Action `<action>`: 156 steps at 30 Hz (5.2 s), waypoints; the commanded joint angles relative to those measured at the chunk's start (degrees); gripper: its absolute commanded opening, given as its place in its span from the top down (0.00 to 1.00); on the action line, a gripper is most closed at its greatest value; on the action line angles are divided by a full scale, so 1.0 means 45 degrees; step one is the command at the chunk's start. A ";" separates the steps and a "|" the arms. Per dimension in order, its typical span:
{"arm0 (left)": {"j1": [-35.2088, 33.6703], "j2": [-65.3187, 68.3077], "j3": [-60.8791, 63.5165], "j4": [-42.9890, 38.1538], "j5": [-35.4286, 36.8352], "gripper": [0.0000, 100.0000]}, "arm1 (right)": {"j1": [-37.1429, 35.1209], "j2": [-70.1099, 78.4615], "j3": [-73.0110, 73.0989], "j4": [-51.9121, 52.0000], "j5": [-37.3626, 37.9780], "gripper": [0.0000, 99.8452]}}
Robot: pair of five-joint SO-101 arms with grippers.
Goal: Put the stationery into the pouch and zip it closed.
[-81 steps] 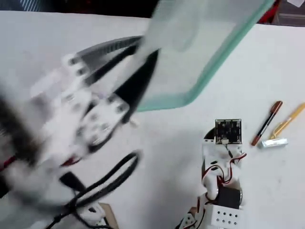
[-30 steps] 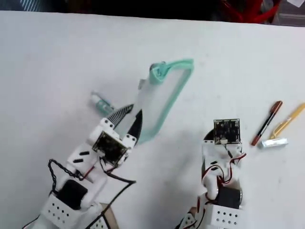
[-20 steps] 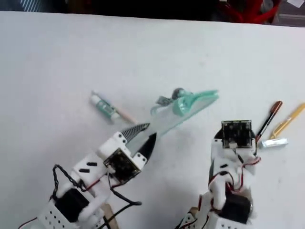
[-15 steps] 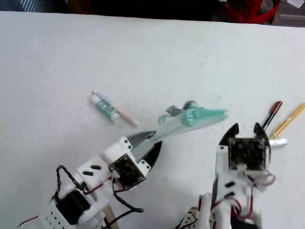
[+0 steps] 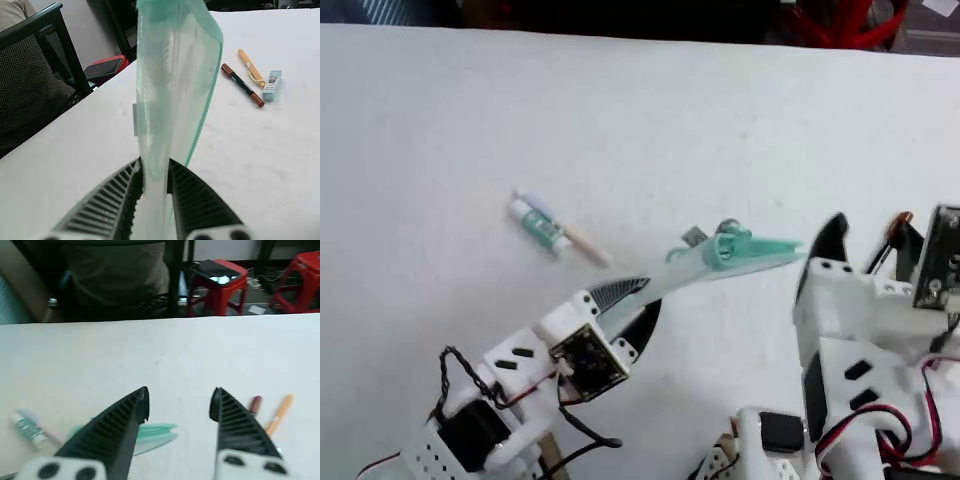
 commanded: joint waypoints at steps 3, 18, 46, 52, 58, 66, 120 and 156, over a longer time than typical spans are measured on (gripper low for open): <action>-0.0029 0.0127 0.0117 0.0508 -0.0098 0.98 | -0.3448 0.0322 -0.0195 -0.0010 -0.2090 0.76; -0.0029 0.0127 0.0117 0.0469 -0.0098 0.98 | -0.3585 0.4171 -0.0781 -0.0088 -0.5236 0.76; -0.0987 0.0127 0.0137 -0.0039 -0.0039 0.98 | -0.4855 0.4484 0.1915 -0.0088 -0.4454 0.82; -0.1045 0.0127 0.0137 -0.0039 -0.0059 0.98 | -0.5753 0.4386 0.2071 -0.0088 -0.4278 0.89; -0.1065 0.0127 0.0137 -0.0098 -0.0078 0.98 | -0.5773 0.4366 0.2090 -0.0068 -0.2891 0.98; -0.1065 0.0127 0.0137 -0.0059 -0.0059 0.98 | -0.5734 0.4347 0.1680 -0.0107 -0.2813 0.98; 0.1221 0.0147 0.0274 0.0313 -0.0078 0.97 | 0.0049 0.4503 0.6740 -0.0010 0.8889 0.74; -0.0772 0.0147 0.0254 -0.0215 -0.0098 0.98 | 0.0420 -0.1651 0.6525 -0.0088 0.9182 0.87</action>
